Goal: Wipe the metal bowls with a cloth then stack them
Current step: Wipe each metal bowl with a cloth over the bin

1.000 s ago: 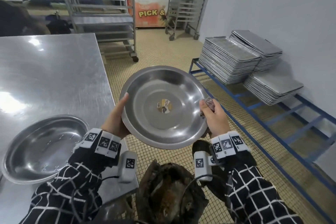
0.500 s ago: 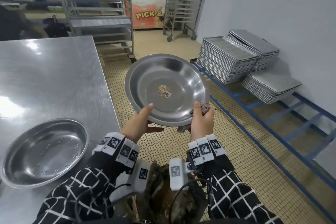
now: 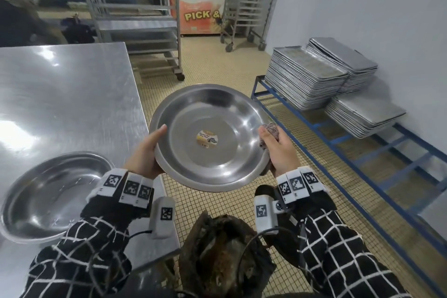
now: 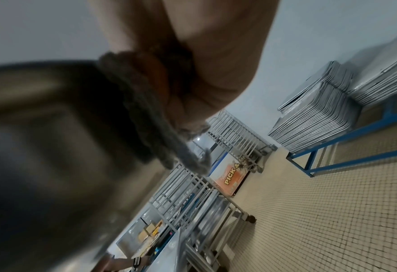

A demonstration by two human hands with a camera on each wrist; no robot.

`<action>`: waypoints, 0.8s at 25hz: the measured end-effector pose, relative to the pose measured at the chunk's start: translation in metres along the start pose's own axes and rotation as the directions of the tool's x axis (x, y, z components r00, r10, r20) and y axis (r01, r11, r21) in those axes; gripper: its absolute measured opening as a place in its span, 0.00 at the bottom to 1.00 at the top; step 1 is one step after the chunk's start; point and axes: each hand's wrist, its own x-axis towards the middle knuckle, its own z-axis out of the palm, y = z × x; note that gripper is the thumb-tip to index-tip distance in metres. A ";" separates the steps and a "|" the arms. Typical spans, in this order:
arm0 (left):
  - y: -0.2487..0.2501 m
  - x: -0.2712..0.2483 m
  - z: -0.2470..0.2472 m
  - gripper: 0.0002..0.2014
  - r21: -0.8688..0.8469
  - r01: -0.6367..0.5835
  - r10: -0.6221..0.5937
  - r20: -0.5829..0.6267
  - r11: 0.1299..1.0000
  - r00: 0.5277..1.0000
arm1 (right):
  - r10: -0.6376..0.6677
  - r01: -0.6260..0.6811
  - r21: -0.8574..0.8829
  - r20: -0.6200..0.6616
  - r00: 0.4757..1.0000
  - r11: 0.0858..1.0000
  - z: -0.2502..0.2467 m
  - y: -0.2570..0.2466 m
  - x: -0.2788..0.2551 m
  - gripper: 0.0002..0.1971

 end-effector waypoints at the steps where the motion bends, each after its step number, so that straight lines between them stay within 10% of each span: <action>1: -0.003 0.001 0.000 0.18 0.006 0.007 -0.006 -0.067 1.000 0.998 | 0.001 0.000 0.018 -0.019 1.000 1.000 0.004 0.000 0.001 0.10; 7: -0.021 0.003 0.028 0.15 0.132 0.000 0.032 -0.241 0.991 0.970 | 0.012 0.015 0.122 -0.212 0.977 0.992 0.039 0.007 -0.007 0.11; 15: -0.047 0.002 0.040 0.21 0.426 0.123 -0.149 0.026 0.896 0.989 | 0.085 -0.026 0.226 -0.257 0.963 0.974 0.054 0.017 -0.015 0.15; 20: -0.016 -0.011 0.016 0.34 0.074 0.023 -0.024 0.012 0.997 1.000 | 0.063 -0.056 0.111 -0.062 0.996 0.992 0.022 0.011 -0.008 0.11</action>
